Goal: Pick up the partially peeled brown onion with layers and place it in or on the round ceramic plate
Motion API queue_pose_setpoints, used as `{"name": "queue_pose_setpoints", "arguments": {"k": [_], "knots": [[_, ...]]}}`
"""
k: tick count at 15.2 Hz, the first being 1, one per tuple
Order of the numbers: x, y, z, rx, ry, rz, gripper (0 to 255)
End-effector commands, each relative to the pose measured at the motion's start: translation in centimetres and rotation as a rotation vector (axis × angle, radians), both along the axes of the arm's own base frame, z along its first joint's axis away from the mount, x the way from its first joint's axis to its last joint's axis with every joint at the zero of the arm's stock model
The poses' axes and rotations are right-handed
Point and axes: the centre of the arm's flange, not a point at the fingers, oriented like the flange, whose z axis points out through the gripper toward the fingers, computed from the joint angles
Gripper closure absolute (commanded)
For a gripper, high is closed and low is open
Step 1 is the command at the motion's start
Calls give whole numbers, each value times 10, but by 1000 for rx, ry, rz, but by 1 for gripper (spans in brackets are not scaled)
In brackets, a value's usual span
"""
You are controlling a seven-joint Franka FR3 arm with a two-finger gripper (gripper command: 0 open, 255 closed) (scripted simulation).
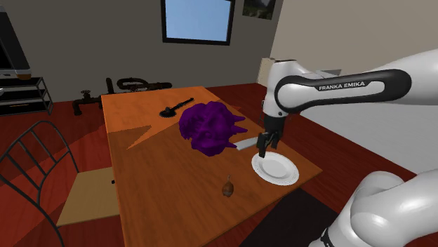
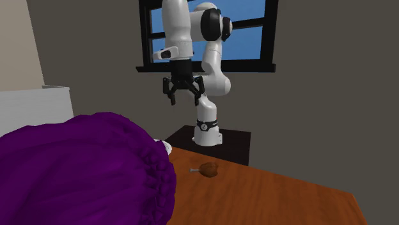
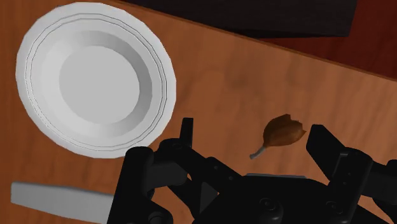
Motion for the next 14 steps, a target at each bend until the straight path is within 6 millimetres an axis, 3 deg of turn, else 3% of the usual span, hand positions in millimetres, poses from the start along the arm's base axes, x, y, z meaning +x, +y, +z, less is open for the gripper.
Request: {"name": "queue_pose_setpoints", "arguments": {"k": [1, 10, 14], "knots": [[13, 8, -18, 1, -27, -7, 0], [82, 29, -97, 4, -132, -36, 0], [86, 31, -118, 5, -138, -38, 0]]}}
